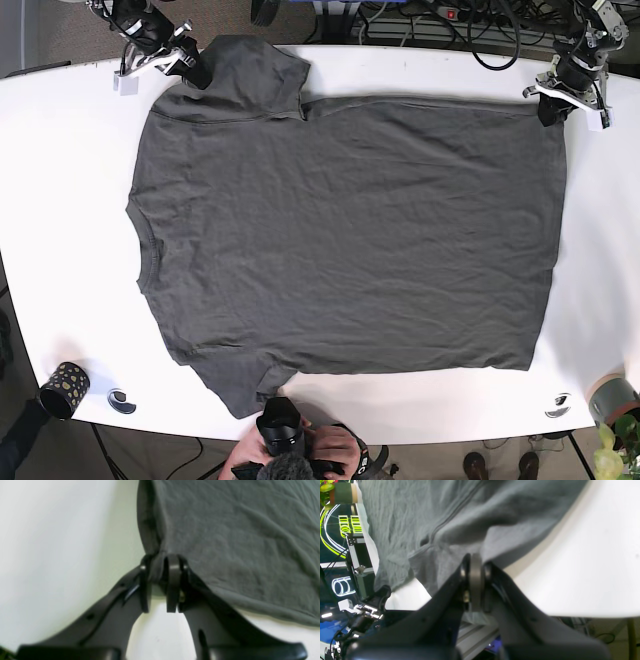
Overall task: Fold the T-shirt properly
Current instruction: 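Lift the grasped shoulder corners and pull them toward the robot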
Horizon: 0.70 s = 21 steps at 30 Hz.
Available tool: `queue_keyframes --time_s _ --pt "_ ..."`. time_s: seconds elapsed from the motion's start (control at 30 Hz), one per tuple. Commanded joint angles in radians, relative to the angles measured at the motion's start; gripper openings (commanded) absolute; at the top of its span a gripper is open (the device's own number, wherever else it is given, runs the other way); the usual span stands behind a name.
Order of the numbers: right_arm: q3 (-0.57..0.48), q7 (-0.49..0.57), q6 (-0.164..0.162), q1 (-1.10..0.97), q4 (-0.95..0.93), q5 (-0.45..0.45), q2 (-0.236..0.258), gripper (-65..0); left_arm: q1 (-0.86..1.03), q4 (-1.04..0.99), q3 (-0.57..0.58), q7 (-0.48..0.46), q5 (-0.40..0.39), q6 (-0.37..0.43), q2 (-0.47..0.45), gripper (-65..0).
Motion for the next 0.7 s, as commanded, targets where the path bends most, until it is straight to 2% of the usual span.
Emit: queue_keyframes --time_s 0.0,0.07,0.17,0.33,0.67 --pt "0.006 0.008 0.011 -0.006 0.018 0.003 0.009 -65.0 0.003 0.017 0.012 0.004 0.032 -0.005 -0.007 -58.1" --pt "0.01 0.009 0.012 -0.006 0.036 -0.029 0.005 -65.0 0.003 0.019 0.017 0.003 0.049 -0.034 -0.007 -59.3" --pt "0.012 0.013 0.019 -0.014 0.081 -0.077 0.002 -65.0 0.003 0.022 0.02 0.003 0.083 -0.095 -0.007 -64.7" --pt "0.012 0.014 0.019 -0.041 0.127 -0.089 0.0 -65.0 0.006 0.039 0.01 0.0 0.141 -0.169 -0.005 -63.9" --pt "0.014 0.016 0.023 -0.132 0.167 -0.088 0.0 -65.0 0.061 0.165 -0.074 0.003 0.152 -0.174 -0.005 -63.9"
